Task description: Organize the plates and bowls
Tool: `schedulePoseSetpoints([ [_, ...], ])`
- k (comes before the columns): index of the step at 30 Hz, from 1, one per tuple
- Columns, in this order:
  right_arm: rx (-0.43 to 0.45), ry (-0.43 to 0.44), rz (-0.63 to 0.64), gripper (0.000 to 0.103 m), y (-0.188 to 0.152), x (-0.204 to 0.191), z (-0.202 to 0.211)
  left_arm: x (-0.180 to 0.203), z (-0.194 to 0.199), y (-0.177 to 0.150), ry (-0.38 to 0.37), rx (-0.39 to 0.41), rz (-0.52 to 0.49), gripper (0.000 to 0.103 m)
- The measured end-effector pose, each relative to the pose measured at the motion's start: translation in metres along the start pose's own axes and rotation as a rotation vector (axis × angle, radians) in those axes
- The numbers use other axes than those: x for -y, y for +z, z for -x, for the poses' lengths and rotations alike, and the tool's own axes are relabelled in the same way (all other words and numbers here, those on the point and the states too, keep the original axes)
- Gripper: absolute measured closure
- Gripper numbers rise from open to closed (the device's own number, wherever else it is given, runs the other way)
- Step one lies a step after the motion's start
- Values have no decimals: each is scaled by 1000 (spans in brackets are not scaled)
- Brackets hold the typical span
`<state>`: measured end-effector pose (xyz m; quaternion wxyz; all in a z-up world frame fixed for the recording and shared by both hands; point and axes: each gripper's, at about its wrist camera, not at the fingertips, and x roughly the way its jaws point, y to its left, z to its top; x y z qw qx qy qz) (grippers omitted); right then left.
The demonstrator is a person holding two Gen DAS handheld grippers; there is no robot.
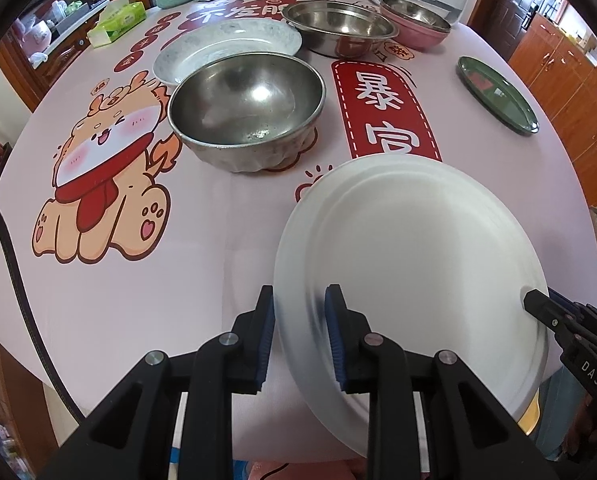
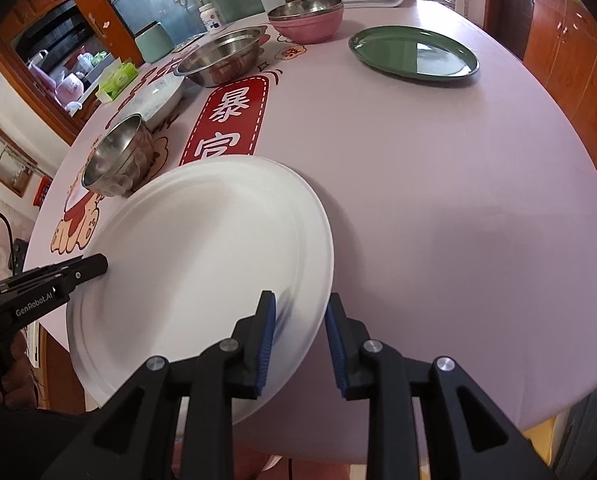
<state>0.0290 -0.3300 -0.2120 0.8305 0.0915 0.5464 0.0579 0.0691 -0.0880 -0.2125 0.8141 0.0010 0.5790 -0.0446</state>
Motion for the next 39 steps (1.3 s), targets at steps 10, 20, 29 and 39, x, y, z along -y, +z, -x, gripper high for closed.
schedulePoseSetpoints([
  [10,-60,0,73,77,14,6,-19,3,-16,6,33,-37,50,79],
  [20,-111,65,184,74,26,6,-27,6,-28,12,88,-77,102,77],
  [29,-176,121,307,72,35,5,-28,10,-25,14,129,-76,121,71],
  [39,-172,148,338,64,46,7,-29,18,-4,17,134,-30,110,56],
])
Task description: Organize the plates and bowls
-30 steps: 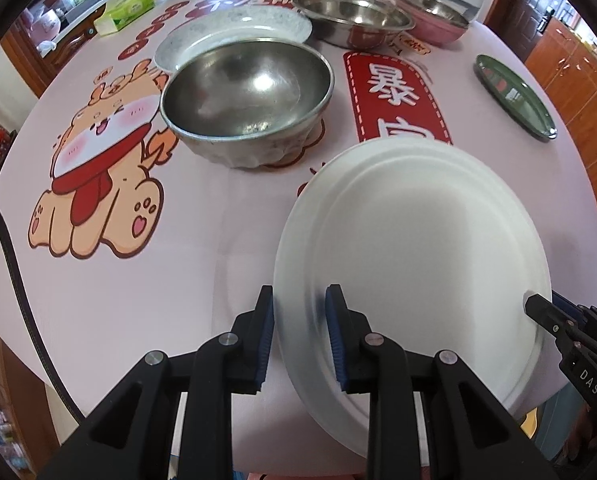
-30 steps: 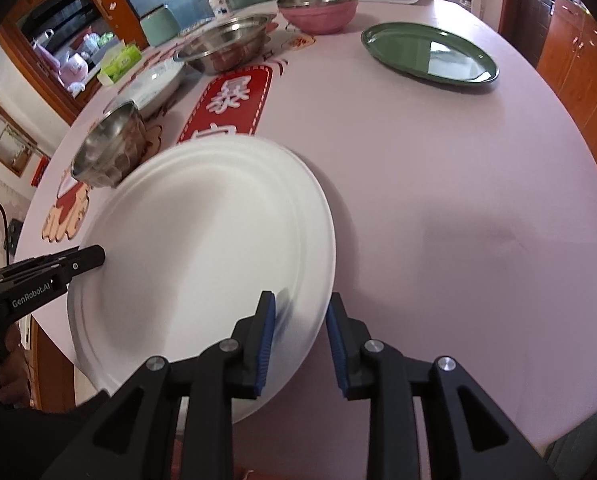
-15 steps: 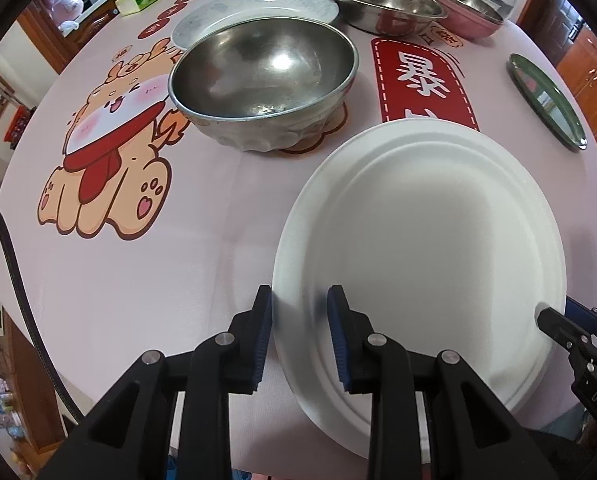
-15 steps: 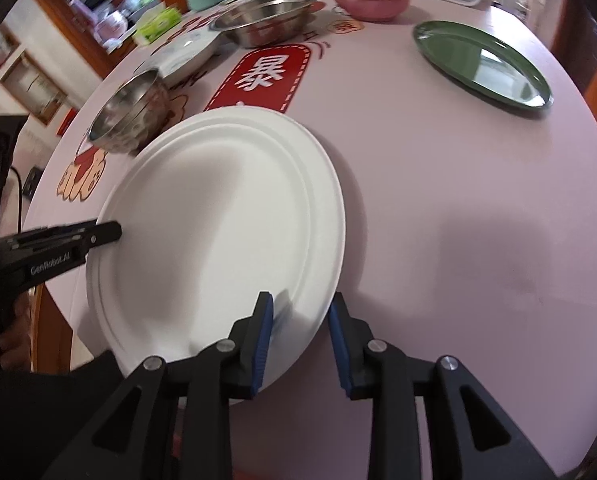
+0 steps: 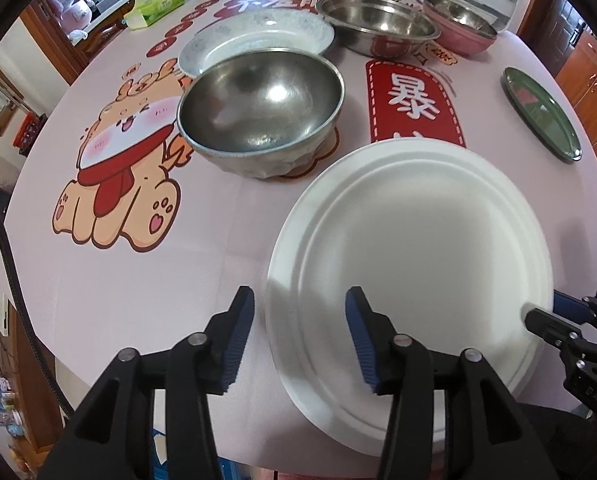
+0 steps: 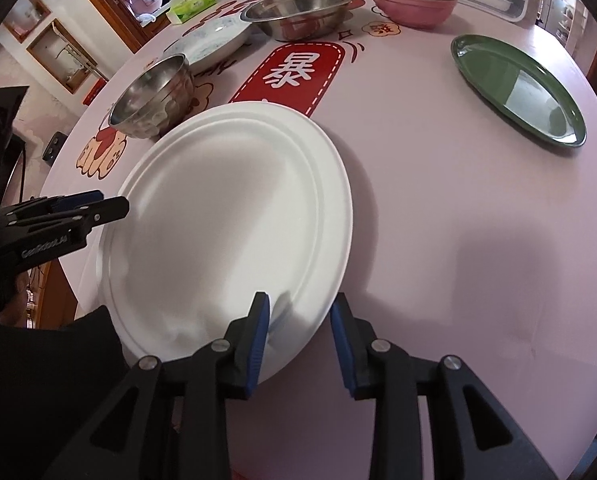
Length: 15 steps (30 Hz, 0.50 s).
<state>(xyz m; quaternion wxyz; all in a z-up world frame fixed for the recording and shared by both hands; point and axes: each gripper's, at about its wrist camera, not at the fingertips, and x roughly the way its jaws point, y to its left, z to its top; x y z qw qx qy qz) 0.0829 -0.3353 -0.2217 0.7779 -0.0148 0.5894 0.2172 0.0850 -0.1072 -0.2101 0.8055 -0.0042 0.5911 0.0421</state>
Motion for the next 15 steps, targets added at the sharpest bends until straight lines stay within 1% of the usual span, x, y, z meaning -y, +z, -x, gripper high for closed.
schedulePoseSetpoints([
  [1,2,1,-1,58,0,1,0,0,2,0,0,5,-3,56],
  [2,4,3,-3,56,1,1,1,0,4,0,2,10,-7,56],
  [5,16,-1,-10,56,4,3,3,1,12,2,12,28,-18,55],
  [7,25,-1,-17,56,6,5,5,0,18,2,7,40,-20,54],
  [9,34,-5,-27,56,8,6,7,-3,24,3,-8,54,-22,49],
  [15,68,-25,-65,56,15,8,13,-11,40,12,-51,87,-27,49],
])
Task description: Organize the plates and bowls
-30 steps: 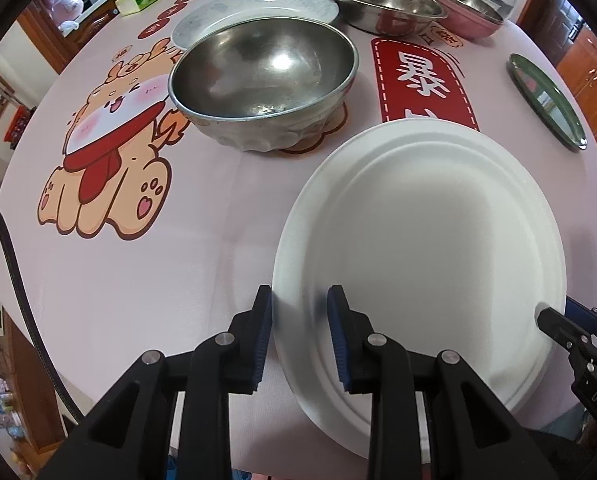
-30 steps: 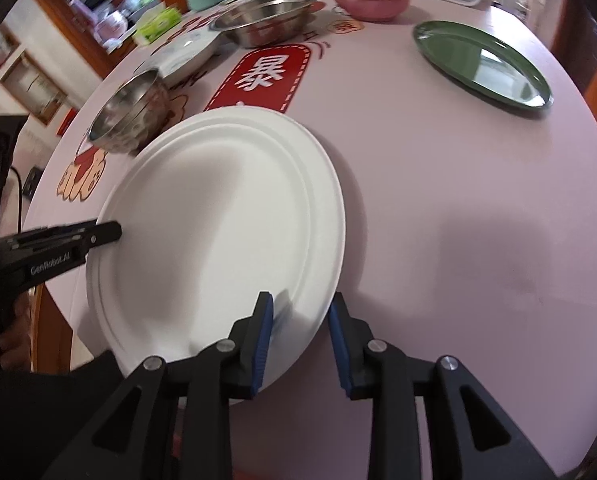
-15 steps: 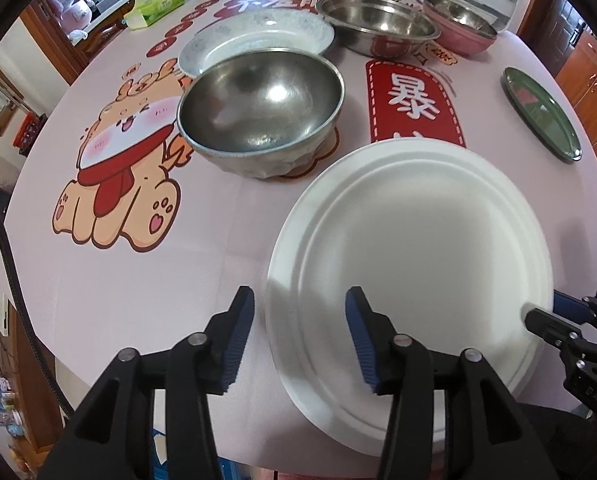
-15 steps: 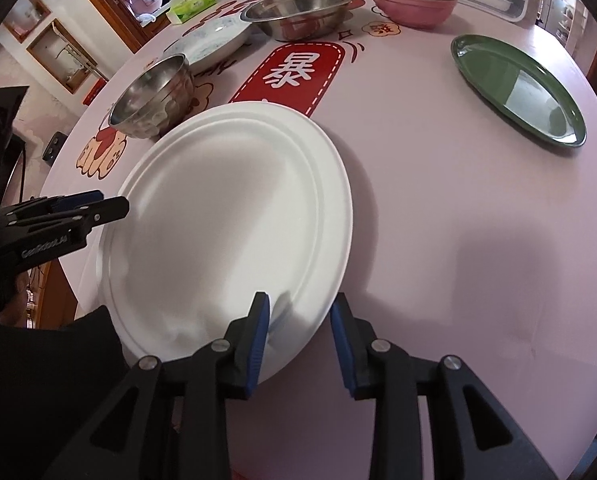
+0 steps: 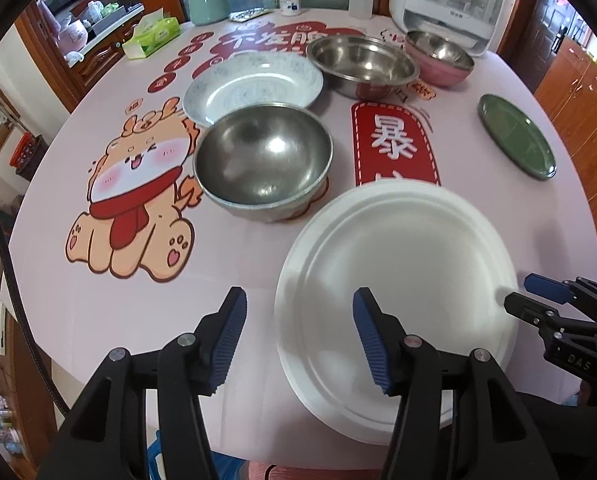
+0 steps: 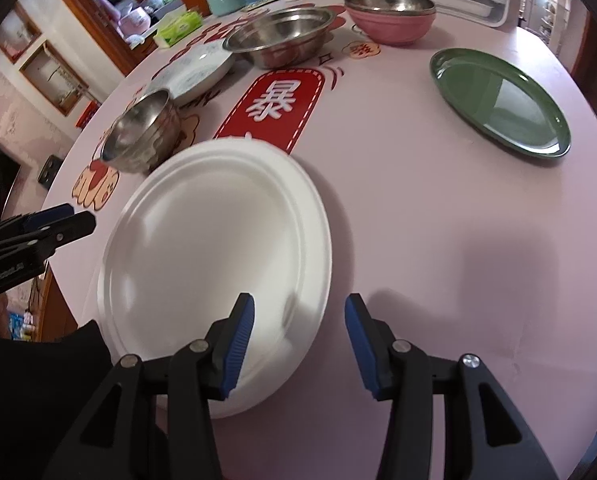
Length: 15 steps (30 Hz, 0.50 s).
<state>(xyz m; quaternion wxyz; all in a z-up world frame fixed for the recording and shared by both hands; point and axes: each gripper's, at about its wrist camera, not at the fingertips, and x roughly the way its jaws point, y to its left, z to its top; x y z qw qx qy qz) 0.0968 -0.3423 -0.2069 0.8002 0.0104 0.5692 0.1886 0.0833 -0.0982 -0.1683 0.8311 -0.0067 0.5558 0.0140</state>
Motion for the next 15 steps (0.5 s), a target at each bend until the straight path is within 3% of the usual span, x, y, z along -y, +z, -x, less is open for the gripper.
schedulePoseSetpoints([
  [6,35,-23,-58,55,8,-7,6,-17,13,13,-67,28,0,46],
  [15,100,-56,-152,50,27,-38,12,-57,32,40,-110,86,-37,38],
])
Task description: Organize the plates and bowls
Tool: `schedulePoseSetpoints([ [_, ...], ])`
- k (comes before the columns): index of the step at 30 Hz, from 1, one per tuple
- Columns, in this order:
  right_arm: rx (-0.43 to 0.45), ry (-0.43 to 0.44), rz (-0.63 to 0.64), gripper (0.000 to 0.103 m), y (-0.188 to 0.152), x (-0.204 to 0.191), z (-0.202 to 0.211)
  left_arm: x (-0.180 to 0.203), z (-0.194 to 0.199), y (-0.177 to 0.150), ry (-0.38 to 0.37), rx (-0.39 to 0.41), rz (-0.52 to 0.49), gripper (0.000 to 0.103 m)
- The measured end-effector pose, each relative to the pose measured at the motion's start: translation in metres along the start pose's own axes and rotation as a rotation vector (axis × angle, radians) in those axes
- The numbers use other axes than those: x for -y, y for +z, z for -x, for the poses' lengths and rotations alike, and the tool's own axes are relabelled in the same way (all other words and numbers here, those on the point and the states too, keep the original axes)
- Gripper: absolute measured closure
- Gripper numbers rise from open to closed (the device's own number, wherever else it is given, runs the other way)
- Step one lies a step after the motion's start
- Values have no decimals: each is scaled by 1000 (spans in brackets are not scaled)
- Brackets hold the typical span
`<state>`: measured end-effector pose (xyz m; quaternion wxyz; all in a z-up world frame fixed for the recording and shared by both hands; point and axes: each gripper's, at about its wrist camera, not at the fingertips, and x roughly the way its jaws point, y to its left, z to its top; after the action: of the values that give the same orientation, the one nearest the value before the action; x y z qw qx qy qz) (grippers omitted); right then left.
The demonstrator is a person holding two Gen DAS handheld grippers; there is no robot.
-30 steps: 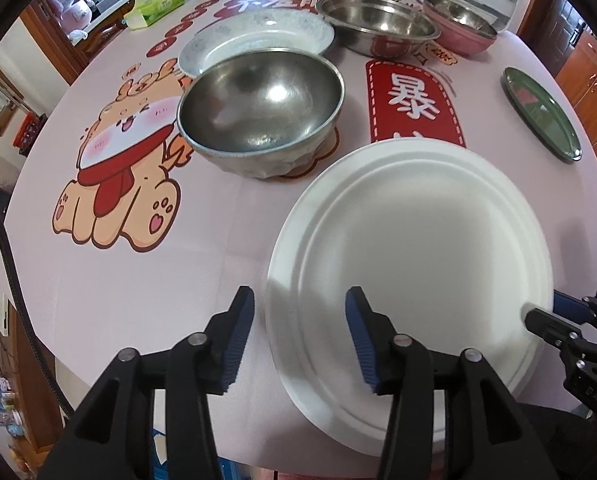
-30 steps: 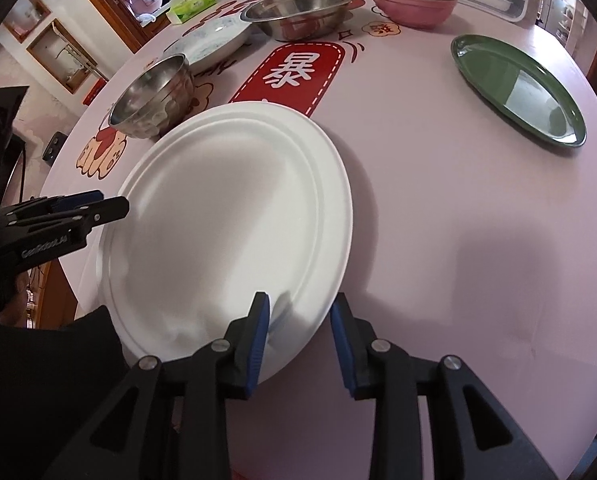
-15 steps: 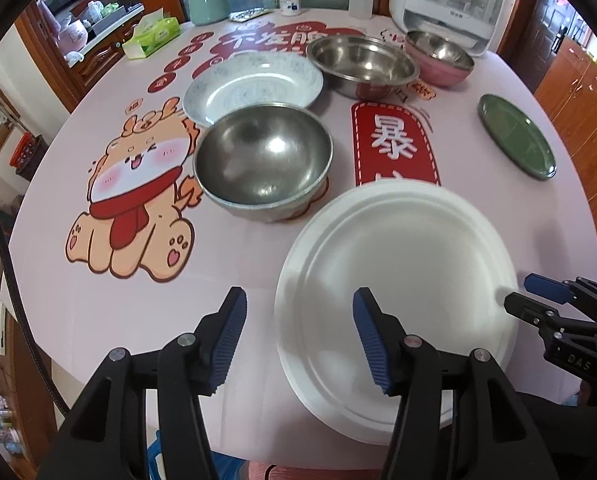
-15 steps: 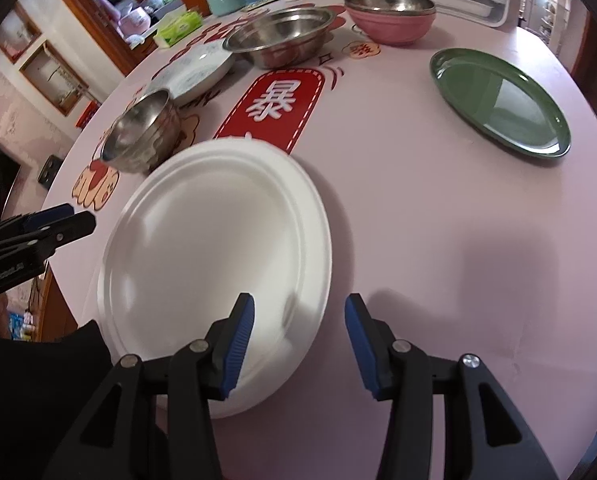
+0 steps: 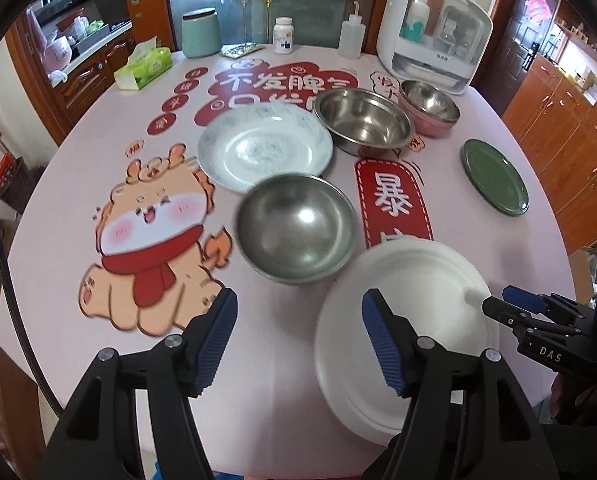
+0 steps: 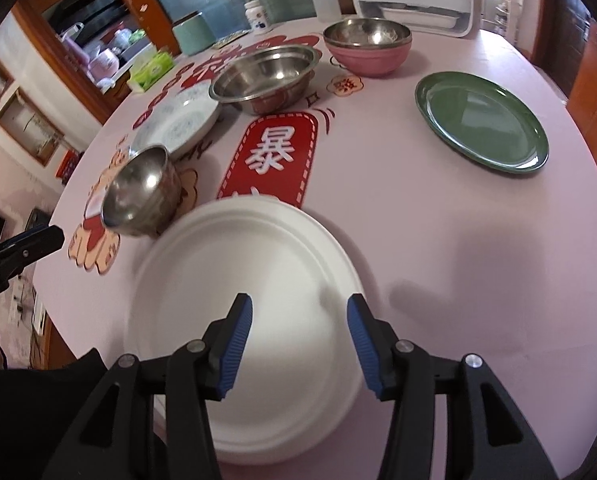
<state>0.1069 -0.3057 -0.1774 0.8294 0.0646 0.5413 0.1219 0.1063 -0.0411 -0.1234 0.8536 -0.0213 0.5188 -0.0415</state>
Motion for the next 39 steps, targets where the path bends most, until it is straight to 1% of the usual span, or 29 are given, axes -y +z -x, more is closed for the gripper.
schedulePoseSetpoints([
  [2,15,-6,-12,47,2,-10,1,-10,1,4,-3,1,-4,36],
  [5,30,-12,-26,42,4,-24,2,-31,0,12,-3,-12,7,28],
  [8,42,-22,-37,39,6,-39,1,-46,-2,17,-15,-19,13,27],
  [15,70,-43,-80,38,16,-69,-5,-83,-12,32,-22,-37,-12,25],
  [19,100,-62,-125,35,28,-83,-10,-98,-21,44,-30,-53,-45,24],
  [25,140,-95,-161,34,47,-101,-17,-117,-37,69,-58,-70,-78,24],
  [27,141,-103,-159,34,54,-106,-21,-123,-43,78,-75,-68,-90,24],
  [30,138,-114,-149,34,67,-112,-28,-130,-52,91,-76,-60,-104,24],
  [31,141,-114,-148,34,72,-114,-31,-132,-55,95,-78,-60,-103,24],
  [33,139,-112,-148,34,80,-116,-35,-138,-62,104,-86,-64,-91,19],
  [39,108,-111,-141,34,105,-120,-54,-149,-84,123,-106,-69,-63,18],
])
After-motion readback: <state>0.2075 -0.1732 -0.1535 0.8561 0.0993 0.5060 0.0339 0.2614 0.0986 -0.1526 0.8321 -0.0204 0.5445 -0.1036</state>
